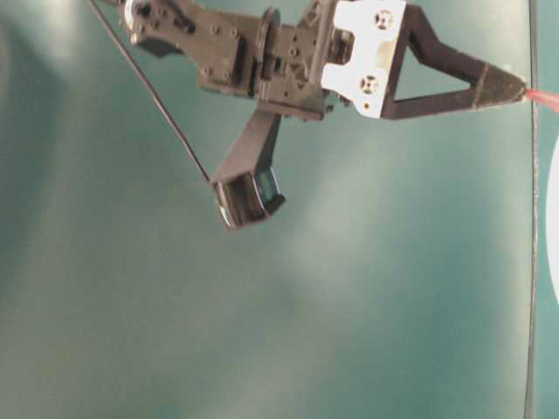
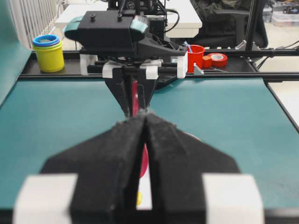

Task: Scoop the yellow hexagonal prism block from the bowl with a spoon using the right arm.
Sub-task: 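Lower the spoon bowl into the white bowl beside the yellow block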

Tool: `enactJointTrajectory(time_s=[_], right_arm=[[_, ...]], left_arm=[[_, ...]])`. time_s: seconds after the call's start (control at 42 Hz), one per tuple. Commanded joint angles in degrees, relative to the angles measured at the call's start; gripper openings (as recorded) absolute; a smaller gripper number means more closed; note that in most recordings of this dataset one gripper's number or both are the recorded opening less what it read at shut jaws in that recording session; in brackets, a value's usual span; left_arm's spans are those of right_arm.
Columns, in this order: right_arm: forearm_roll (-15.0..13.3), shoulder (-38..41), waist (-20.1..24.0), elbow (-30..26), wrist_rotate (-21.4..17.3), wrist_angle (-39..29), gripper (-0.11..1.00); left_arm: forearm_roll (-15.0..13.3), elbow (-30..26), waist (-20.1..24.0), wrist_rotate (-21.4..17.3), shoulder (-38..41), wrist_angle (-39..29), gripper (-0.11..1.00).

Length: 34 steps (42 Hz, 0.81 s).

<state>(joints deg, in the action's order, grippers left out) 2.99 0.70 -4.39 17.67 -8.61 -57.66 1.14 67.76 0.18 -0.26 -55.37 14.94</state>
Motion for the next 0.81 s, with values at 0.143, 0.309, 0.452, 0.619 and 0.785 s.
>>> enactJointTrajectory(time_s=[0.143,0.309,0.452,0.619,0.785], right_arm=[[0.09,0.97,0.09,-1.93,-1.67,-0.62,0.21],[0.09,2.11,0.0,-1.93,-1.76,1.23,0.21],[0.09,3.08,0.0,-1.93,-1.76,3.43,0.21],[0.09,4.57,0.0,-1.93,-1.67,5.71,0.21],[0.0,5.63,0.0,-1.93,-1.49,8.7,0.21]], left_arm=[[0.18,-0.97,0.09,0.0,0.44,0.26,0.0],[0.18,-0.97,0.0,0.0,0.53,0.26,0.0],[0.18,-0.88,0.0,0.0,0.53,0.26,0.0],[0.18,-0.97,0.0,0.0,0.44,0.26,0.0],[0.09,-0.97,0.0,0.0,0.44,0.26,0.0]])
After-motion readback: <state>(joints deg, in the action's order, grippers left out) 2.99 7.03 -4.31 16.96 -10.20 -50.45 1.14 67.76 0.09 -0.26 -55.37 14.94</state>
